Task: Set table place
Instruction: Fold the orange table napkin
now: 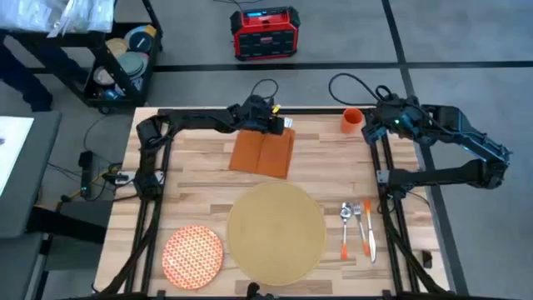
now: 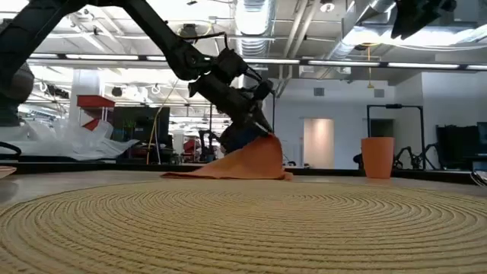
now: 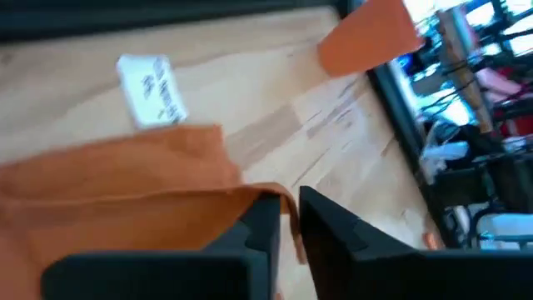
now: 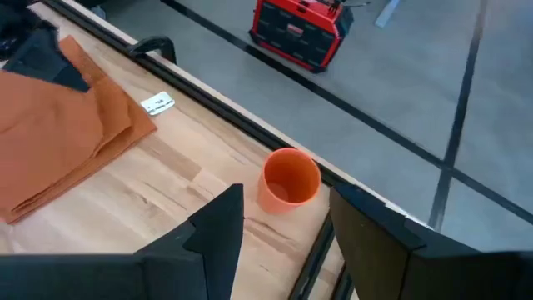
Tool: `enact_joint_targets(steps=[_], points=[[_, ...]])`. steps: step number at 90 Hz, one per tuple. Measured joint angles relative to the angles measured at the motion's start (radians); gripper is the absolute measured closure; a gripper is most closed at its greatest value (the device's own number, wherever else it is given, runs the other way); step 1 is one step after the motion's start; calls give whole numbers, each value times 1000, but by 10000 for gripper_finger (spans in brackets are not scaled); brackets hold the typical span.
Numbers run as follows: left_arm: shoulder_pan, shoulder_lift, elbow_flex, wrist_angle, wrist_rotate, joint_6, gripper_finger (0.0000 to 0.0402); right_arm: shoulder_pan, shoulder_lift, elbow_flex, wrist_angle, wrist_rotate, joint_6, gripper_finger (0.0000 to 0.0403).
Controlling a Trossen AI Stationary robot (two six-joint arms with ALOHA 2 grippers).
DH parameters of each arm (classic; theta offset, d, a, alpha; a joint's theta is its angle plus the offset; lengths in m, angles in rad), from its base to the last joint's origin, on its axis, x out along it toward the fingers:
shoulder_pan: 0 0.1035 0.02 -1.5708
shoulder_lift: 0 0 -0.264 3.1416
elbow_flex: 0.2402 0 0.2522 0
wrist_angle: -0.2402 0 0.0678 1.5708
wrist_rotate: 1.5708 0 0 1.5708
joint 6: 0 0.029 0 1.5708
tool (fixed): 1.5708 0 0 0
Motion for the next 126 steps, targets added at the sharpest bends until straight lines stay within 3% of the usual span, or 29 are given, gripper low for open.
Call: enact_joint_targets(steps=[28, 54, 68, 81, 98, 126], points=[[-10, 0, 0, 7, 10, 25, 273, 0, 1, 0, 0, -25, -1, 234], [-16, -1, 0, -29, 28, 46, 247, 0, 8, 0, 0, -32, -1, 224], [34, -29, 0, -289, 62, 75, 247, 0, 15, 0, -6, -37, -1, 214], [81, -90, -1, -600, 33, 218, 247, 0, 20, 0, -20, -38, -1, 209], [121, -192, -2, -887, -198, 373, 247, -2, 20, 0, -16, -38, 0, 208], [161, -205, -160, -665, -119, 227, 247, -2, 45, 0, -9, -35, 0, 208]])
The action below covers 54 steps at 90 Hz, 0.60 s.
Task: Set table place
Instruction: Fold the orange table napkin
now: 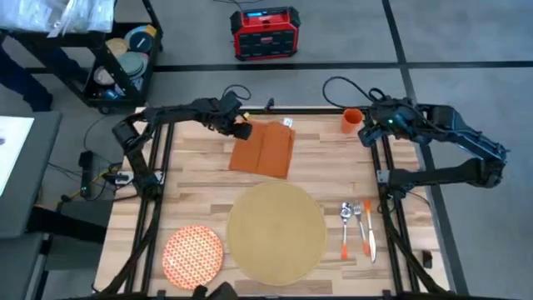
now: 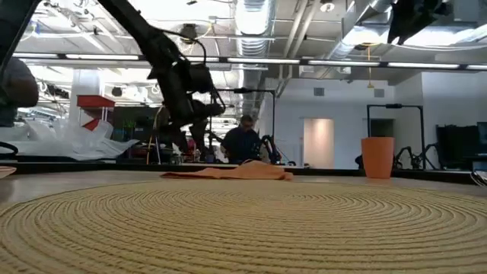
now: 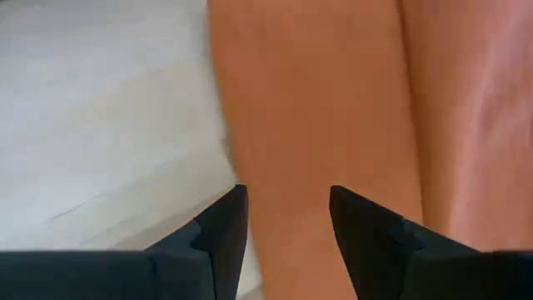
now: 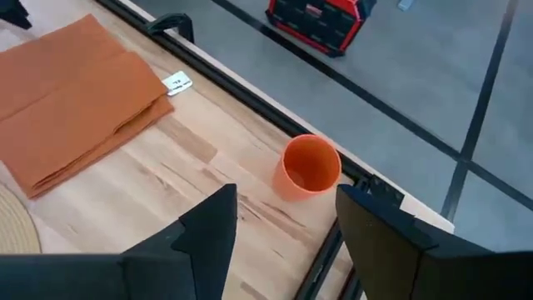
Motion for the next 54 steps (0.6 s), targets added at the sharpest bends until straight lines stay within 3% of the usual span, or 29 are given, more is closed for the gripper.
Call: enact_joint_targets(steps=[54], points=[[-30, 9, -108, 123, -20, -47, 247, -1, 81, 0, 9, 2, -2, 209]])
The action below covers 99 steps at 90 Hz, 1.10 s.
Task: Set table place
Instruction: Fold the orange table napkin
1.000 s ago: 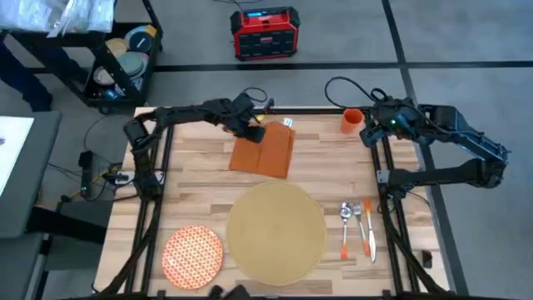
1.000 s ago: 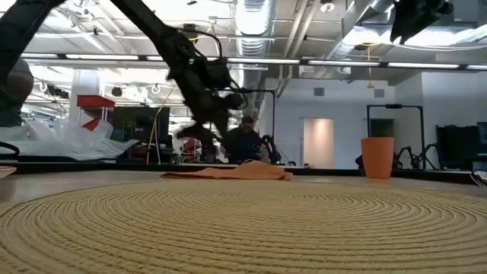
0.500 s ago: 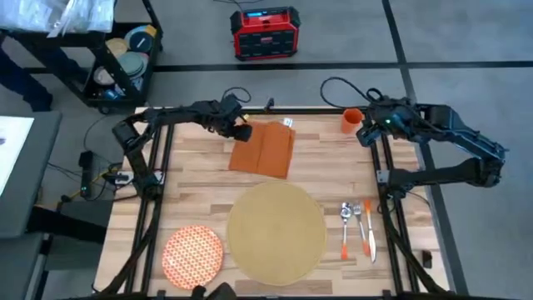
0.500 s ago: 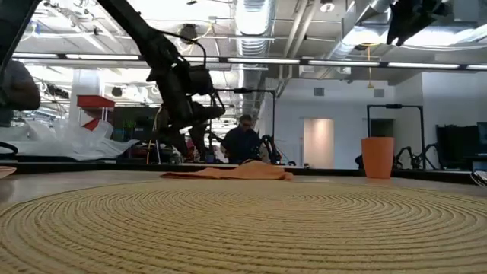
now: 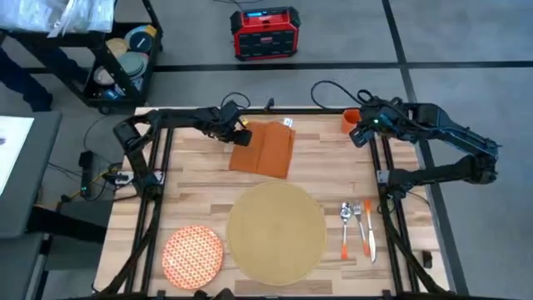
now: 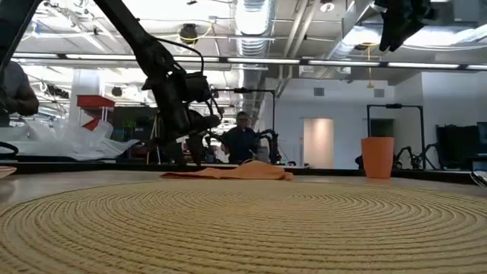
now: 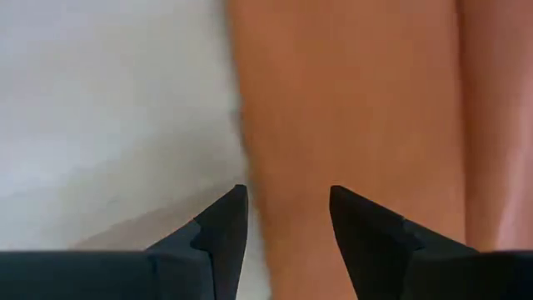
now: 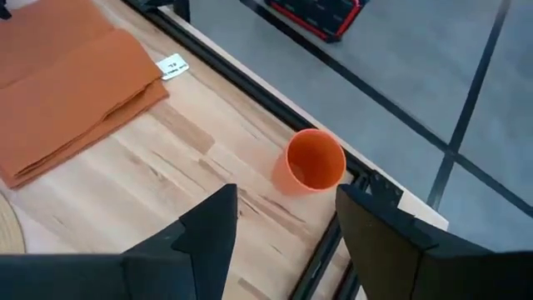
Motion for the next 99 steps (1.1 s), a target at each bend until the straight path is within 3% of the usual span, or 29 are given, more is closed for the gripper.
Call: enact_joint_targets(steps=[46, 58, 77, 99], points=[[-27, 61, -16, 60, 37, -8, 251, 2, 3, 0, 16, -7, -2, 209], [-37, 97, -15, 67, 79, -24, 287, 2, 3, 0, 16, -7, -2, 209], [-39, 110, -16, 81, 79, -33, 389, 2, 2, 0, 15, -4, 0, 209], [-35, 70, -5, 18, 104, -64, 400, 2, 3, 0, 9, 1, 0, 209]])
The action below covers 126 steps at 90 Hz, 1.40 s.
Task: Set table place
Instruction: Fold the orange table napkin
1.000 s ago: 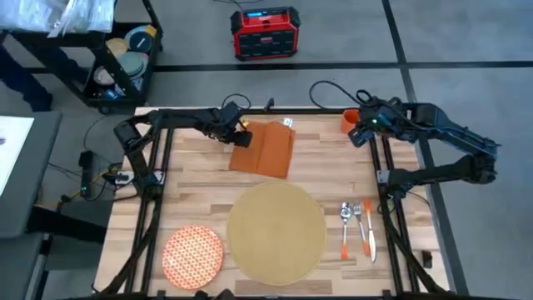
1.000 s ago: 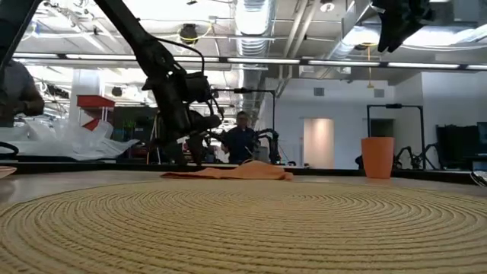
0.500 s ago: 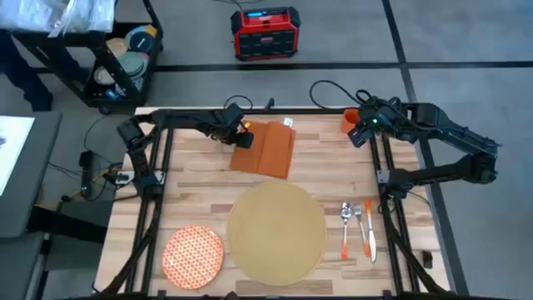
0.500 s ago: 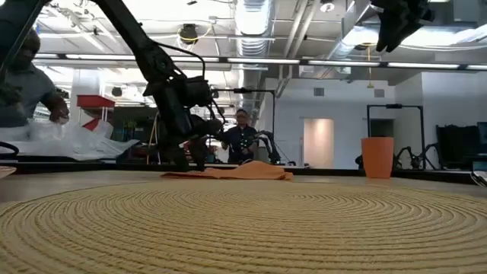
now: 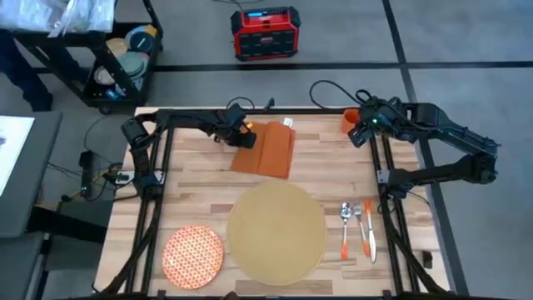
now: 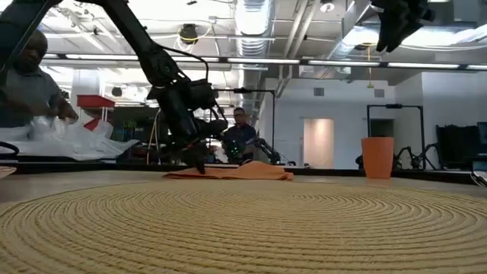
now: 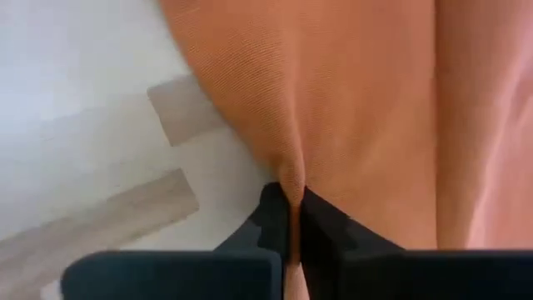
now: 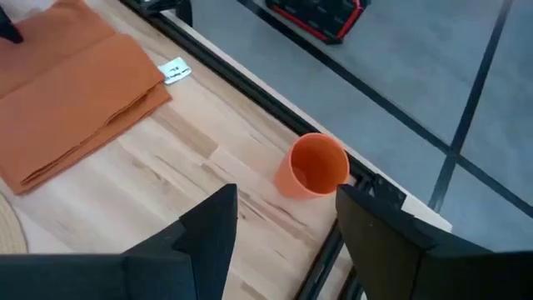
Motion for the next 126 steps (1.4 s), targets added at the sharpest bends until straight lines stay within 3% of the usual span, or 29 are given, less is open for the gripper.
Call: enact_joint_targets(steps=[60, 78, 101, 126], points=[[35, -515, 36, -551, -10, 30, 401, -6, 0, 0, 0, 7, -27, 209], [41, -684, 36, -628, -12, -54, 401, -6, 0, 0, 1, 7, -27, 209], [38, -790, 36, -518, -13, -206, 401, -6, 0, 0, 4, 7, -27, 209], [-18, -713, 37, -107, 68, -304, 401, -6, 0, 0, 3, 7, -27, 209]])
